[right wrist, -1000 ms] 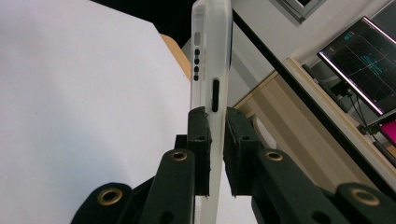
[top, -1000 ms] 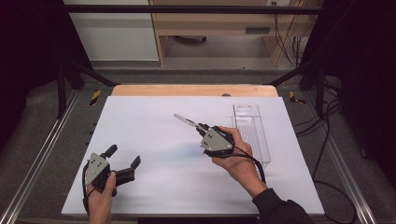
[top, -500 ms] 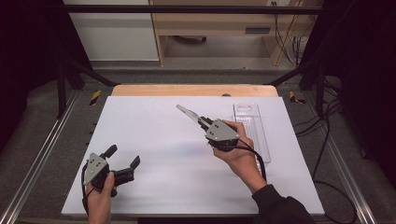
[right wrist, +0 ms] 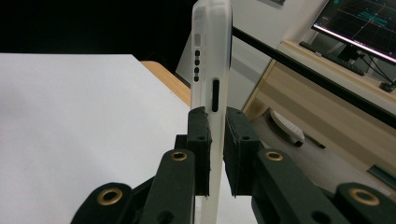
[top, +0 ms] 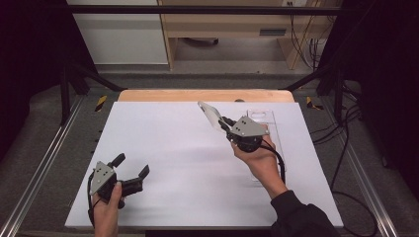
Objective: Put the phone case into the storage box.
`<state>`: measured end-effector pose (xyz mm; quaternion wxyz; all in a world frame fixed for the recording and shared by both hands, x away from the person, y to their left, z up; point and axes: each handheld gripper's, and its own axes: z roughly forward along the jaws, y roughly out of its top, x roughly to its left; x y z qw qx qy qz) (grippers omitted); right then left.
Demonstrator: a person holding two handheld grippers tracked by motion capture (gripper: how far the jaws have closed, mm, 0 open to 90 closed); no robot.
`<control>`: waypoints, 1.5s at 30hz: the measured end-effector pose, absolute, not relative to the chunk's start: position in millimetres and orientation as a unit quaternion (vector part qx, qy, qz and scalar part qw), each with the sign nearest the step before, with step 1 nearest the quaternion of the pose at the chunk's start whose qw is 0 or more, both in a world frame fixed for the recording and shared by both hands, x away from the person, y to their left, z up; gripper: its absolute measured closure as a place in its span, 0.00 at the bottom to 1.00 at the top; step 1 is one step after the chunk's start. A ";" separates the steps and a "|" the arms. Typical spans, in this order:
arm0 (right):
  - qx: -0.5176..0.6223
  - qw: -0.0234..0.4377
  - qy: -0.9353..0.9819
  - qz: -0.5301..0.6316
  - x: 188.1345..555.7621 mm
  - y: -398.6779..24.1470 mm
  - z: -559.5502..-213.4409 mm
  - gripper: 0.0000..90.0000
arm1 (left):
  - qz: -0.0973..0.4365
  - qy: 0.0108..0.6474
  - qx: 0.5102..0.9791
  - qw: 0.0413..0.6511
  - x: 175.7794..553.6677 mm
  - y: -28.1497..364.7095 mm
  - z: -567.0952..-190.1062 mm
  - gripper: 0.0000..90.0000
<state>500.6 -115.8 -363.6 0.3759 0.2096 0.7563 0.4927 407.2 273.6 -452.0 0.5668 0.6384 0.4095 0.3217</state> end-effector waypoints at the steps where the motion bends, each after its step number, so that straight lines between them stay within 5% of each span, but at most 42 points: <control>1: 0.213 0.373 0.755 0.495 501.6 -117.1 -363.5 0.91 | 0.321 0.410 0.638 0.567 407.2 273.7 -452.0 0.02; 23: 0.277 0.326 0.724 0.541 521.0 -143.5 -361.5 0.91 | 0.308 0.405 0.640 0.576 407.5 273.0 -452.5 0.02; 45: 0.326 0.327 0.700 0.545 534.0 -181.5 -353.3 0.91 | 0.303 0.410 0.636 0.578 409.5 275.9 -454.2 0.02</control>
